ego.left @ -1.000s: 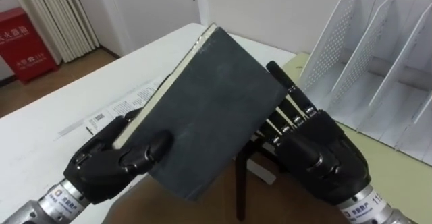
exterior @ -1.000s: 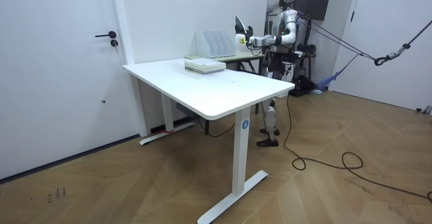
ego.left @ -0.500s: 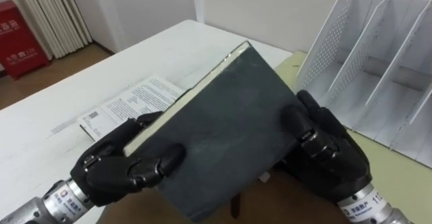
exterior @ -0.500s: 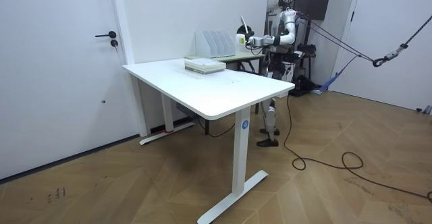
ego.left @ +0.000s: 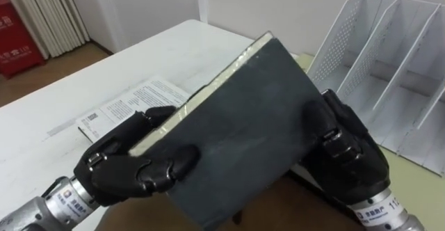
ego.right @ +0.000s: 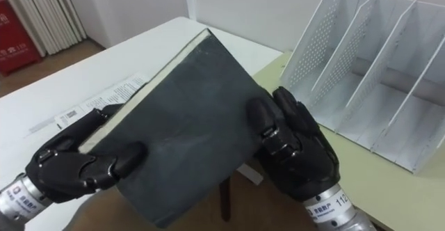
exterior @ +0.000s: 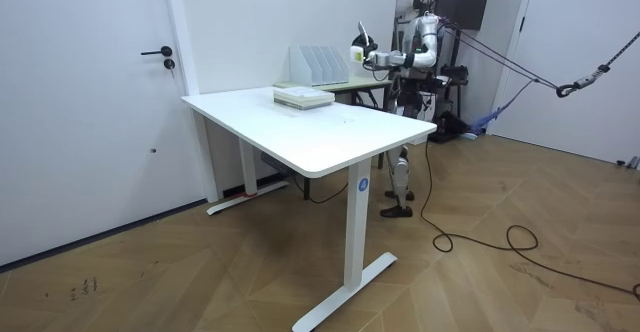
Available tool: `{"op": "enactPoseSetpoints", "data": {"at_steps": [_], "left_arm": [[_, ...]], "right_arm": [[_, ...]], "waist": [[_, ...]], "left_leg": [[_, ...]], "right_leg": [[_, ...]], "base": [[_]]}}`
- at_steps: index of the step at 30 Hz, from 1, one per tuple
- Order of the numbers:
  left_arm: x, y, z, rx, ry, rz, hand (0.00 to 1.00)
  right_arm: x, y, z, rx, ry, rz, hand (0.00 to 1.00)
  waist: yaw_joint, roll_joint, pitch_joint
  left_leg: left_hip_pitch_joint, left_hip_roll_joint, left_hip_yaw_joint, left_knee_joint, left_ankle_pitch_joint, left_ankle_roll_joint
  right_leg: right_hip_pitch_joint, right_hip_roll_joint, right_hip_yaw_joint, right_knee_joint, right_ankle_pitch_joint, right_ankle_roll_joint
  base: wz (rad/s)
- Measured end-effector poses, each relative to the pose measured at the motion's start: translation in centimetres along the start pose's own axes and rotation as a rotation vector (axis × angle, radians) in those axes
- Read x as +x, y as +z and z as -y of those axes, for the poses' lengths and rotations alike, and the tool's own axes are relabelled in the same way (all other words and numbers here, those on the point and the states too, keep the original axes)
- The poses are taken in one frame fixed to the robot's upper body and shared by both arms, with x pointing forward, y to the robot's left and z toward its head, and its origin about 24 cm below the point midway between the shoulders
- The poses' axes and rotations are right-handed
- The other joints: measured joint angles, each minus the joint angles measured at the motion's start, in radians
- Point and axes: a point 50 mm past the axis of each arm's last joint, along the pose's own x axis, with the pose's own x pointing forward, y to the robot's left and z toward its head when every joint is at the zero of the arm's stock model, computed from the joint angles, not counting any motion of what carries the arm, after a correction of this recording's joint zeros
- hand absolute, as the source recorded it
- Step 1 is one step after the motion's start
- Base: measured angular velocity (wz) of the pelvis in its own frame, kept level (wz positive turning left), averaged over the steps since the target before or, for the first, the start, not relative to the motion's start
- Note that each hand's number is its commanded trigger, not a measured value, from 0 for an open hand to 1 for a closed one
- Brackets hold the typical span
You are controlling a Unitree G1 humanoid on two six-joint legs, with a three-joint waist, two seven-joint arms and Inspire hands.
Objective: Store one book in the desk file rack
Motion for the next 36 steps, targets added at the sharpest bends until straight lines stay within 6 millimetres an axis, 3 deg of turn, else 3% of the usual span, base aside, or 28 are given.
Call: {"op": "enactPoseSetpoints", "data": {"at_steps": [7, 14, 19, 28, 36], "left_arm": [[0.3, -0.9, -0.1, 0.054, 0.07, -0.02, 0.0], [-1.7, -4.8, -0.5, 0.045, 0.219, -0.167, 0.0], [-2.3, -5.7, -0.9, 0.099, 0.271, -0.194, 0.0], [-4.1, -9.1, -1.3, 0.09, 0.384, -0.324, 0.0], [-5.2, -12.7, -1.0, 0.1, 0.435, -0.492, 0.0]], "right_arm": [[-0.9, -0.3, 0.8, -0.017, -0.055, -0.014, 1.0], [-1.2, -0.5, 1.3, -0.204, -0.103, -0.129, 1.0], [-1.4, -0.3, 1.7, -0.328, -0.152, -0.199, 1.0], [-1.6, 0.7, 2.3, -0.442, -0.266, -0.188, 1.0], [-0.6, 1.6, 2.3, -0.679, -0.355, -0.202, 1.0]], "waist": [[-0.001, 0.006, 0.0007], [-0.05, -0.008, 0.0022], [-0.061, -0.012, 0.0032], [-0.092, -0.012, 0.0032], [-0.109, -0.016, 0.0059]], "left_leg": [[-0.001, 0.001, 0.008, -0.006, 0.001, 0.0], [-0.002, 0.001, 0.009, -0.004, 0.001, -0.001], [0.003, 0.0, 0.021, -0.005, 0.001, -0.001], [0.004, 0.004, 0.024, -0.011, 0.001, -0.001], [0.002, 0.003, 0.028, -0.014, 0.003, -0.002]], "right_leg": [[-0.014, 0.0, 0.0, 0.001, 0.0, -0.001], [-0.013, -0.001, -0.01, 0.0, 0.0, -0.001], [-0.012, -0.003, -0.006, 0.001, 0.001, -0.001], [-0.014, 0.0, -0.003, 0.003, 0.002, -0.003], [-0.03, 0.001, 0.003, 0.003, 0.002, -0.003]], "base": [[-0.04], [-0.01], [-0.05], [-0.02], [-0.02]]}}
